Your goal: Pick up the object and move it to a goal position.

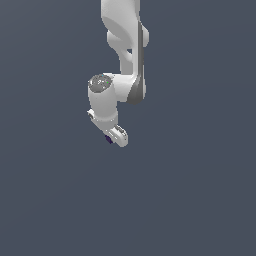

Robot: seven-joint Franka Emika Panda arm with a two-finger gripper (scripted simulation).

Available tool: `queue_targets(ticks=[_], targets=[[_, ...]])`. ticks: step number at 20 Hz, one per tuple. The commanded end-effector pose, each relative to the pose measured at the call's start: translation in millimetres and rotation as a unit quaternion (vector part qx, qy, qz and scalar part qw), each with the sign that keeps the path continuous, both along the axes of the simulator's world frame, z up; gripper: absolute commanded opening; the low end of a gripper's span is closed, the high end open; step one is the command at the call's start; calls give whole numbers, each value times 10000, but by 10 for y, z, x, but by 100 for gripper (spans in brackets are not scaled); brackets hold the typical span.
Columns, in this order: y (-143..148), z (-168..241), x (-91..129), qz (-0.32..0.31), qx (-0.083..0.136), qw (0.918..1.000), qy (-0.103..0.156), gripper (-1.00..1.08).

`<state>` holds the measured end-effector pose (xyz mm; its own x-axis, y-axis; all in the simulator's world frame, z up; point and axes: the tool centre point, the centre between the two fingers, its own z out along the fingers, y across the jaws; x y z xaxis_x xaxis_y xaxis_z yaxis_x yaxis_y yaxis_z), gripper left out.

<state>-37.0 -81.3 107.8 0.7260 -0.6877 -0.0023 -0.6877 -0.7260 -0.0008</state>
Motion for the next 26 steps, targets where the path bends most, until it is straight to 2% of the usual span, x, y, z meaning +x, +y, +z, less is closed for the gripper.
queue_targets(ticks=[1, 16, 26], targets=[[-115, 235, -87, -3, 2, 10000, -6, -100], [-812, 1651, -579, -8, -3, 10000, -4, -100], [-1054, 2140, -717, -5, -9, 10000, -5, -100]])
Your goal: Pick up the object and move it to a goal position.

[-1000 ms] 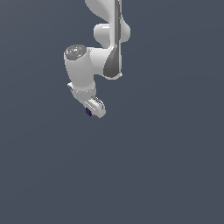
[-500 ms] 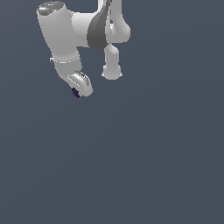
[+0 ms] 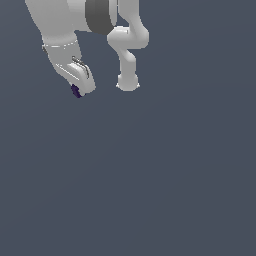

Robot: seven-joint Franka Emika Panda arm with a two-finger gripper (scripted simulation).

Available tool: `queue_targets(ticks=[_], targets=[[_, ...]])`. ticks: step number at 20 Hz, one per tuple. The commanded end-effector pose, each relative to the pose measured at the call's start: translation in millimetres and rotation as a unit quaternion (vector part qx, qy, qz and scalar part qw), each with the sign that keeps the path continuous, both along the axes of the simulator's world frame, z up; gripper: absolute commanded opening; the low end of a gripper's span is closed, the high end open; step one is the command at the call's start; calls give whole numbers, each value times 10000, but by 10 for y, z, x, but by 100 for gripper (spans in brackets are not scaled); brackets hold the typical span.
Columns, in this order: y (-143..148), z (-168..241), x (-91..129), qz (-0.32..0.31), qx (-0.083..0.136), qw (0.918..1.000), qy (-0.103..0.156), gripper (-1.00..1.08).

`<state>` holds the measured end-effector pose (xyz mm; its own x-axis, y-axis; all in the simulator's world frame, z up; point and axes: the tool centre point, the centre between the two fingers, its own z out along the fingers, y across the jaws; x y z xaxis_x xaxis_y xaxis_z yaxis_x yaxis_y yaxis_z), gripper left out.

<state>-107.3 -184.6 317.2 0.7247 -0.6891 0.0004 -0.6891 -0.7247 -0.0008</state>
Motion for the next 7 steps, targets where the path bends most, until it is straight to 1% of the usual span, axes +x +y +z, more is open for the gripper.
queue_targets(ticks=[1, 7], targets=[[-32, 65, -18, 4, 0, 10000, 5, -100], [-38, 76, -7, 7, -2, 10000, 5, -100]])
